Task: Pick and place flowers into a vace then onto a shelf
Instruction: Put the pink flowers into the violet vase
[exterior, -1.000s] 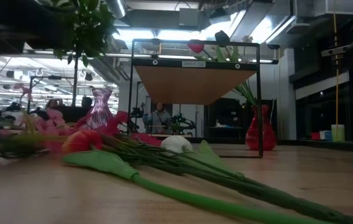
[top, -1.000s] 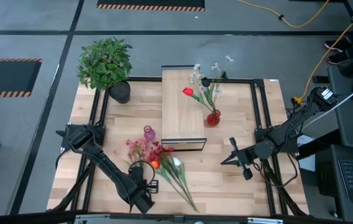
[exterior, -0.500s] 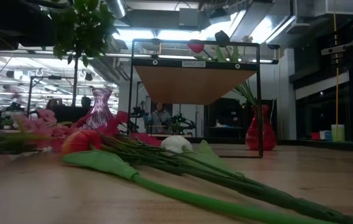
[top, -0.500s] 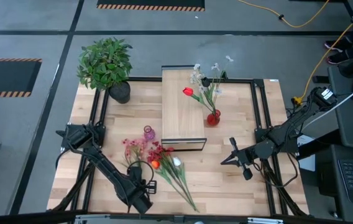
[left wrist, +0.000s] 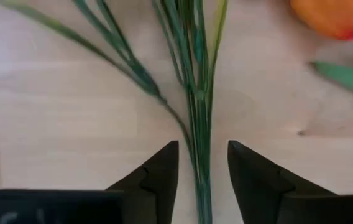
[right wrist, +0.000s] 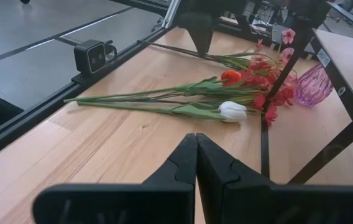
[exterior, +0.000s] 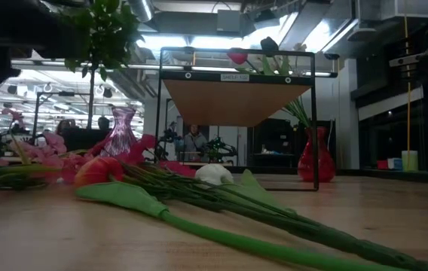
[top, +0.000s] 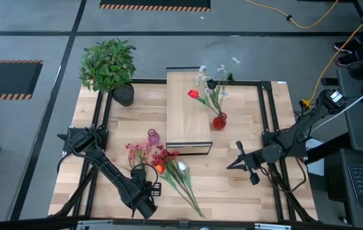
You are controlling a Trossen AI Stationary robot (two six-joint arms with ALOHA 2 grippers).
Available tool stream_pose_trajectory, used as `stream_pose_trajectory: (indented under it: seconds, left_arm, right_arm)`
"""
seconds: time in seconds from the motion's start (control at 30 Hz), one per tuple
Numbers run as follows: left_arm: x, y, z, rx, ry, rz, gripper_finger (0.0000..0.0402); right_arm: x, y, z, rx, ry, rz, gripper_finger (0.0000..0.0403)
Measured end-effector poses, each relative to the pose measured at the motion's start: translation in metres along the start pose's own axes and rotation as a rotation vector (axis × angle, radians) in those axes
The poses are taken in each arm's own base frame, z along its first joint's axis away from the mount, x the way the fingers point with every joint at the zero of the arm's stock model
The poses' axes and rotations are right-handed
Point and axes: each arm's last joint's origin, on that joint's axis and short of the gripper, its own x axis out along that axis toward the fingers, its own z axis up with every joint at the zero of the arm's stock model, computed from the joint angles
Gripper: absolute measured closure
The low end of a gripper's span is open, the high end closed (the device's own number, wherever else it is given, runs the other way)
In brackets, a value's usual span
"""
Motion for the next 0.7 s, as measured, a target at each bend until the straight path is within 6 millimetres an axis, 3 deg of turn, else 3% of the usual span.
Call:
stream_pose_trajectory:
  seconds: [0.47,0.6,0.7]
  left_arm:
    - [0.022,0.003,0.007,-0.015,0.004,0.003,0.0266]
    - [0.022,0.004,0.007,-0.011,0.002,0.006,0.0299]
    - [0.022,0.008,0.006,-0.005,-0.022,0.026,0.0352]
  right_arm:
    - [0.000,0.000,0.000,0.000,0.001,0.000,0.0395]
    - [0.000,0.000,0.000,0.000,0.001,0.000,0.0395]
    - [0.000,0.000,0.000,0.000,0.001,0.000,0.0395]
